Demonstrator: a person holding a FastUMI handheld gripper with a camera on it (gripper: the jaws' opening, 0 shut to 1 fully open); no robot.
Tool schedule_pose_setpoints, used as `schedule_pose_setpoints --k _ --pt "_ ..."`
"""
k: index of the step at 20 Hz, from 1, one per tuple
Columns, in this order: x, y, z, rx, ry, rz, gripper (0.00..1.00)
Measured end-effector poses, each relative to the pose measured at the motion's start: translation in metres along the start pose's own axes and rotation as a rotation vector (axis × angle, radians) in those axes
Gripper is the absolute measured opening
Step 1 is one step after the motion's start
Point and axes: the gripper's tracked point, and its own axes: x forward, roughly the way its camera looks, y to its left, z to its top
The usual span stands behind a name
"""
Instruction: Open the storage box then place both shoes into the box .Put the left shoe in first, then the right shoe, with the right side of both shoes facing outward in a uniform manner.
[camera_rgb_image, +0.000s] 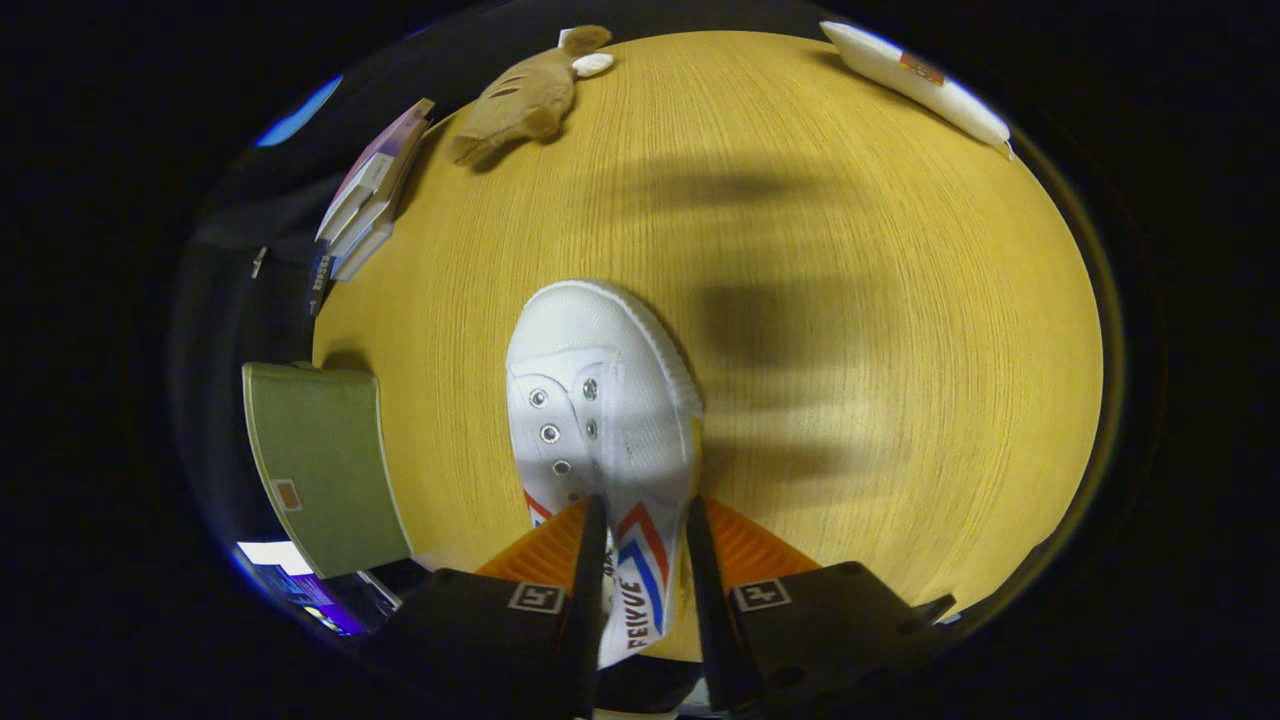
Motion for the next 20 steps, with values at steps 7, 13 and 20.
schedule_pose_setpoints --k 7,13,20 --pt "-0.034 0.018 -0.007 0.173 -0.041 0.158 0.14" --pt "-0.102 0.105 0.012 0.250 -0.172 0.309 0.14" --pt "-0.158 0.243 0.003 0.160 -0.226 0.407 0.14"
